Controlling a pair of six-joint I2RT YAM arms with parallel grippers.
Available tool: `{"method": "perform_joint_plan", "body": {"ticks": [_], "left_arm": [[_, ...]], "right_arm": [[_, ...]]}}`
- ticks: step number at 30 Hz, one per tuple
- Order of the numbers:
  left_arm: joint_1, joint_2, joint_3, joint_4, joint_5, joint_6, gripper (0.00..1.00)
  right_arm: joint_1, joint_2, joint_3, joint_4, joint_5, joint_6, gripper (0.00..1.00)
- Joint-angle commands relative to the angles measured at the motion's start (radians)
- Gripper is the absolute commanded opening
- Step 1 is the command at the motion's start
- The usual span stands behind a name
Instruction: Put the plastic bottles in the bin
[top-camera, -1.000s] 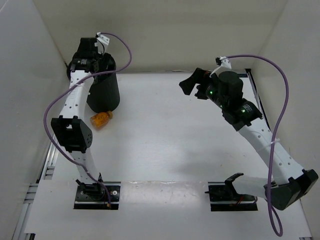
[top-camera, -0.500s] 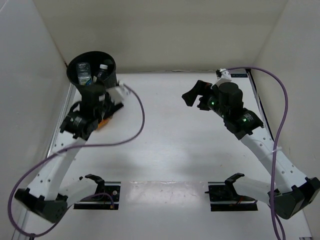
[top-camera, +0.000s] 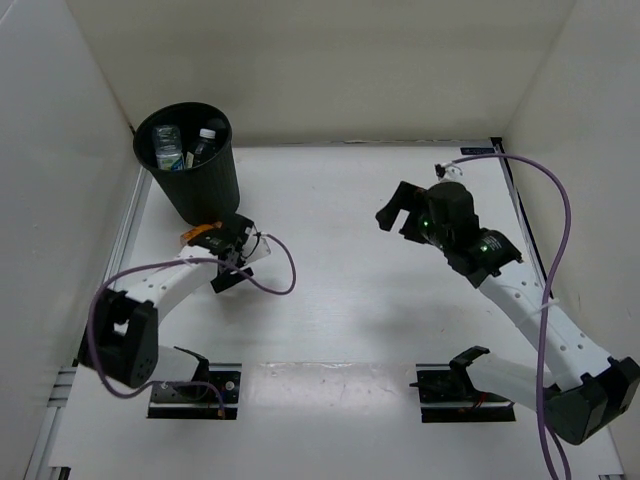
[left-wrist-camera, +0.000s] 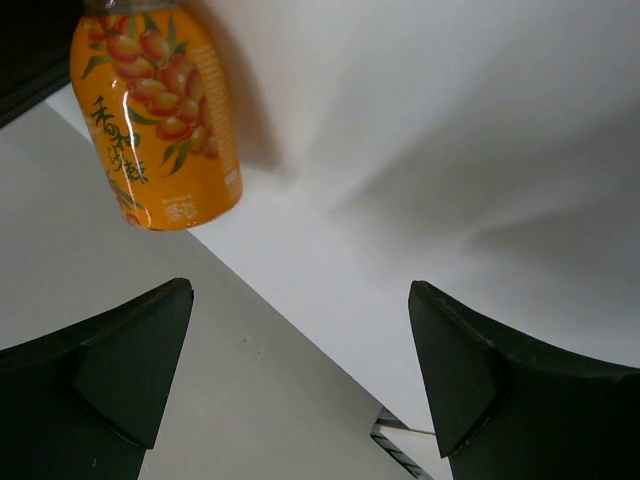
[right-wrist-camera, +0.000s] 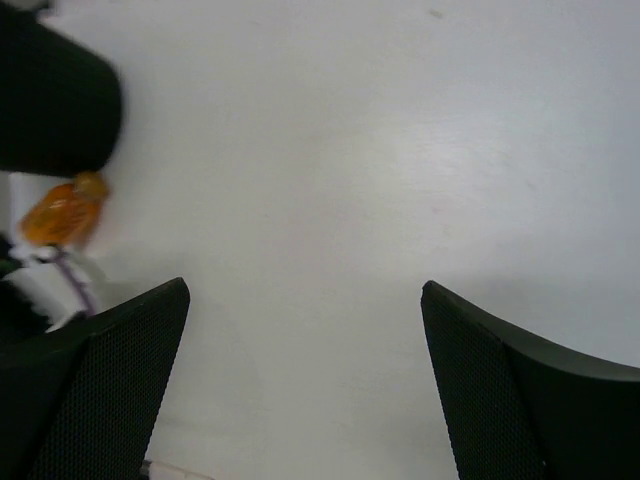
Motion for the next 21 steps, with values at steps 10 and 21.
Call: {"method": "perform_joint_plan", "body": {"ticks": [10, 21], "left_arm": [[0.113, 0.202, 0.141, 0.157, -0.207, -0.123, 1.0], [0.219, 0.349, 0.25, 0.166, -0.043, -0.044, 1.0]], "right_arm": [[-0.06, -0.146, -0.373, -0.377, 0.19, 0.268, 1.0], [-0.06, -0.186, -0.416, -0.344, 0.177, 0.206, 1.0]]}}
